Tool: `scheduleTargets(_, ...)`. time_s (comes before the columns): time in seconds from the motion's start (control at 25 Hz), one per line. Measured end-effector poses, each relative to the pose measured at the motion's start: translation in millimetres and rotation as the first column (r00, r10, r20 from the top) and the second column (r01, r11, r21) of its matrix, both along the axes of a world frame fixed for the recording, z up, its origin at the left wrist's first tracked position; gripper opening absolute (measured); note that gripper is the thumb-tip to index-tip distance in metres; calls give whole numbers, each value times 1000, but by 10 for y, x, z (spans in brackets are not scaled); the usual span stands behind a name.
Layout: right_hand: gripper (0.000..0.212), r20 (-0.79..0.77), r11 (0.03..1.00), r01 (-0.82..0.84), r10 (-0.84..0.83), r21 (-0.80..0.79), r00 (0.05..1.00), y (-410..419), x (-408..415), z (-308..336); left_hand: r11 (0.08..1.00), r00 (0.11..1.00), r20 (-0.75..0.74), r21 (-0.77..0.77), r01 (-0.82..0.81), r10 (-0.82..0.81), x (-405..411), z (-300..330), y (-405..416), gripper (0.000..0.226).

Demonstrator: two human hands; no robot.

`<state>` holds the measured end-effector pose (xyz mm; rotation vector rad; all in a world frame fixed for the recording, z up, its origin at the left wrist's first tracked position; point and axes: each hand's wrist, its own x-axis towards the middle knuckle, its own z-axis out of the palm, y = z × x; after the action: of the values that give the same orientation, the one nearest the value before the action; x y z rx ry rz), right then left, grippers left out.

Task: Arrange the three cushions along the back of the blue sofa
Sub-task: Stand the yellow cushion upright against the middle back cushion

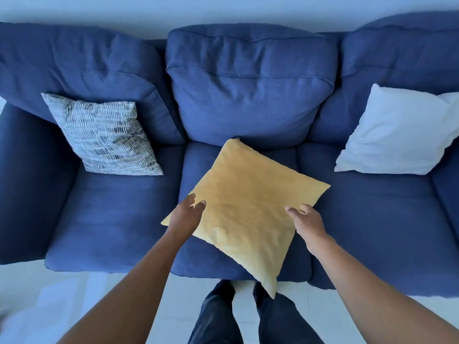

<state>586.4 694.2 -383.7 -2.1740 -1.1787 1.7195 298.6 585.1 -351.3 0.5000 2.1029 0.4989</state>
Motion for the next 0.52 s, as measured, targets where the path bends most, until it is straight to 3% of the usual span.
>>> scheduleTargets(0.2, 80, 91, 976, 206, -200, -64, 976, 11, -25, -439, 989, 991, -1, -60, 131, -132, -402, -507, 537, 55)
scheduleTargets(0.32, 34, 123, 947, 304, -291, -103, 949, 26, -64, -725, 980, 985, -35, -107, 166, -170, -627, -814, 865, 35)
scheduleTargets(0.44, 48, 131, 914, 388, -373, -115, 918, 136, -165, -944, 969, 973, -84, -145, 202, -215, -806, -1155, 1165, 40)
scheduleTargets(0.52, 64, 134, 880, 456, -440, -134, 888, 233, -204, -1096, 980, 983, -55, -107, 167, -174, -854, -1382, 1352, 31)
